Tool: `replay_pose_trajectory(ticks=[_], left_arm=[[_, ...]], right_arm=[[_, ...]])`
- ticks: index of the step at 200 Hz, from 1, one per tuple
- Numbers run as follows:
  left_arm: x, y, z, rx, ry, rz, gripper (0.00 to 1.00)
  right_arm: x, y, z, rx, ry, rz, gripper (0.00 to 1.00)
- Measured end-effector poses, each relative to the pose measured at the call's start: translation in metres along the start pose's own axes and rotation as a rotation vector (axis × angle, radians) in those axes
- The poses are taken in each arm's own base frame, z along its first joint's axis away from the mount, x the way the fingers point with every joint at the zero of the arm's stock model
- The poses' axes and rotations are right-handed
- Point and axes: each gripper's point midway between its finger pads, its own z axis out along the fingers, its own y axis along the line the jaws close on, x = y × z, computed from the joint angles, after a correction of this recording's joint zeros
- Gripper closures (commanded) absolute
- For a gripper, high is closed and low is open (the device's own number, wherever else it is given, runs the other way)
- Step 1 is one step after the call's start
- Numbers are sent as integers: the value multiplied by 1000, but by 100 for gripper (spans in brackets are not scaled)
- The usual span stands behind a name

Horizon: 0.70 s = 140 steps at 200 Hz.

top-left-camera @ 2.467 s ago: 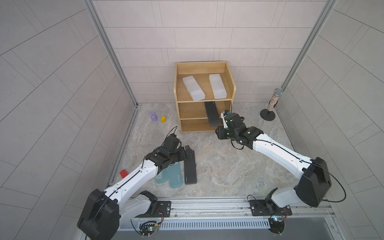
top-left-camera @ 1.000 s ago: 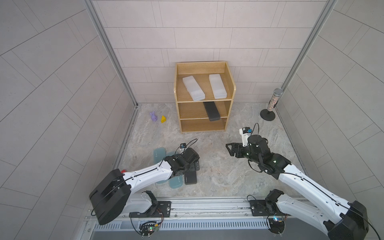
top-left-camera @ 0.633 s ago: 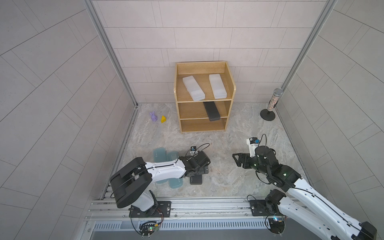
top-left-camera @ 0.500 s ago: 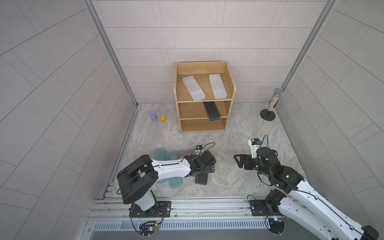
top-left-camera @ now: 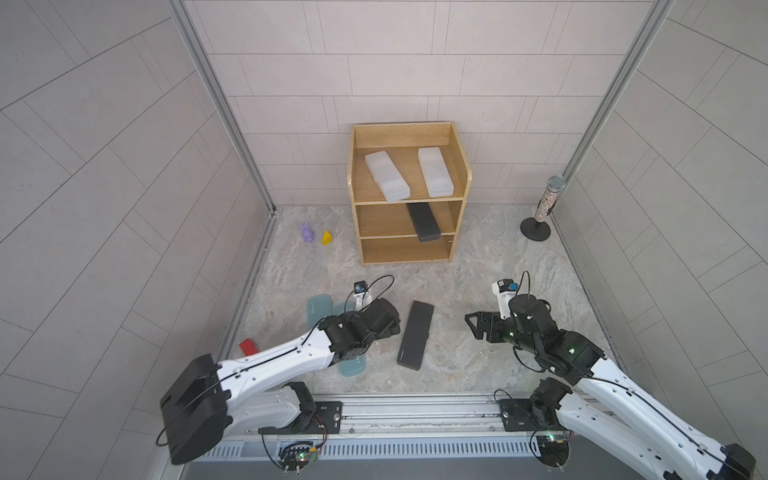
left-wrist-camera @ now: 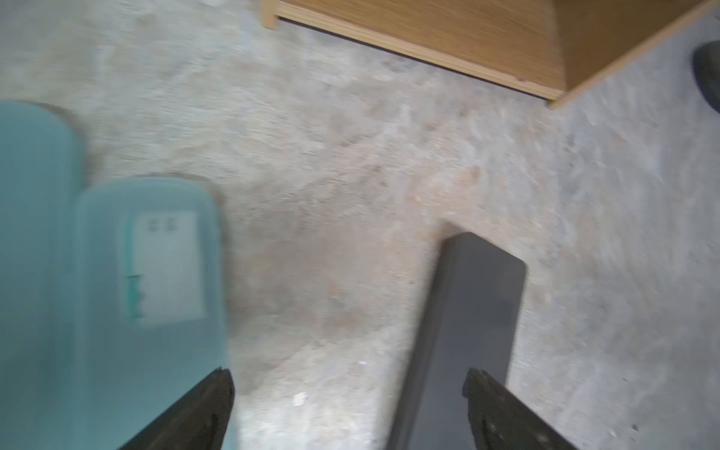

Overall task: Place the pencil cases on the shelf according to color
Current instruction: Move the pencil case to the center of the board.

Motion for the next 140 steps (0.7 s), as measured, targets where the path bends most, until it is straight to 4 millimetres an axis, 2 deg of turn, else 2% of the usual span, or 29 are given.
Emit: replay_pose_trajectory(ticks=[25,67,104,140], left_arm=[[10,36,1,-91,7,-3,0],[26,66,11,-247,49,41,0],[29,74,13,-282,45,27,0],[45,79,23,-257,72,1,0]], right_arm=[[8,8,9,-16,33,-21,10],[19,21,19,-51,61,-61,10],[36,26,28,-57,94,-88,10],[42,27,34,-49,103,-103,9]])
